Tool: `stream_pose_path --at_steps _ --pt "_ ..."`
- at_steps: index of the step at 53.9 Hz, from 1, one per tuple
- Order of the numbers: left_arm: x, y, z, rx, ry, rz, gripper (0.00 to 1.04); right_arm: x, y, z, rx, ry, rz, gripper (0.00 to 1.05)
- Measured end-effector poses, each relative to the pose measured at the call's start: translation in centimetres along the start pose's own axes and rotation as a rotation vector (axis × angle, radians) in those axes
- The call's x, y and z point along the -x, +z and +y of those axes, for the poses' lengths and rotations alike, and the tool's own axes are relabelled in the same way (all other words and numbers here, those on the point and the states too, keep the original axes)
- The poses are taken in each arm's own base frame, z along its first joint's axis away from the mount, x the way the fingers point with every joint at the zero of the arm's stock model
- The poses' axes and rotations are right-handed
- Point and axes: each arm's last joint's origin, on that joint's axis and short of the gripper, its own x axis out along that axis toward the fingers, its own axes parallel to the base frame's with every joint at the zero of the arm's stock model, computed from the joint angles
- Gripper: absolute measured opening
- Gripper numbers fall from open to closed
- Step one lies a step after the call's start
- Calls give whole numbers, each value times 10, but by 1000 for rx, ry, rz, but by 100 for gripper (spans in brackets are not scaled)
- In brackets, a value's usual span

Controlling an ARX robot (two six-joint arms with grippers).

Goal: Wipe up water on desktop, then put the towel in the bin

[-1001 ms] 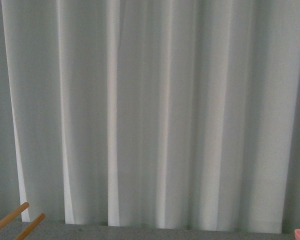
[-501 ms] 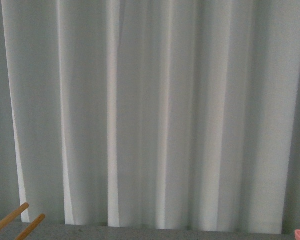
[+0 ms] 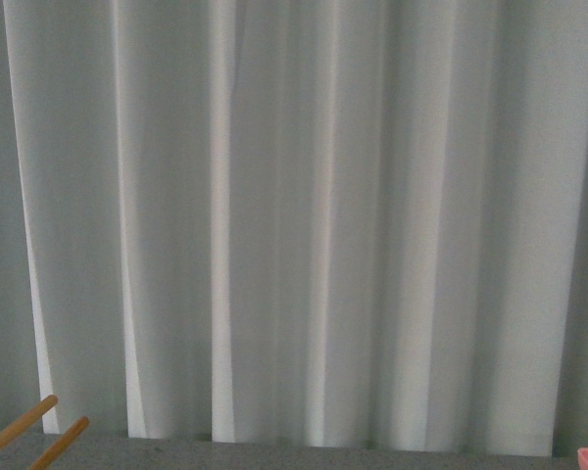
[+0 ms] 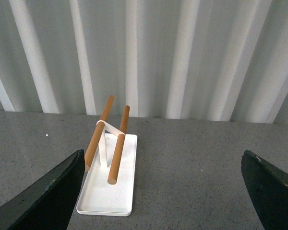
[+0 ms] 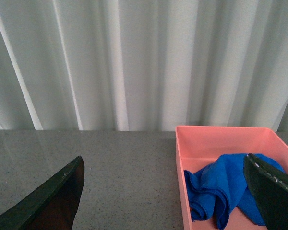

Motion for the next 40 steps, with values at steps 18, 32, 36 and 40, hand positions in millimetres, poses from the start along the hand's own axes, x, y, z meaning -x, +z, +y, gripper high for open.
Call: stream_pose_path --at_steps 18,32,36,40 --pt "0 0 0 0 0 0 98 0 0 0 0 0 0 98" --pt "0 0 0 0 0 0 98 0 0 0 0 0 0 98" --pt "0 0 0 0 0 0 98 0 0 0 0 0 0 98" --pt "0 0 0 0 0 0 98 0 0 0 0 0 0 98"
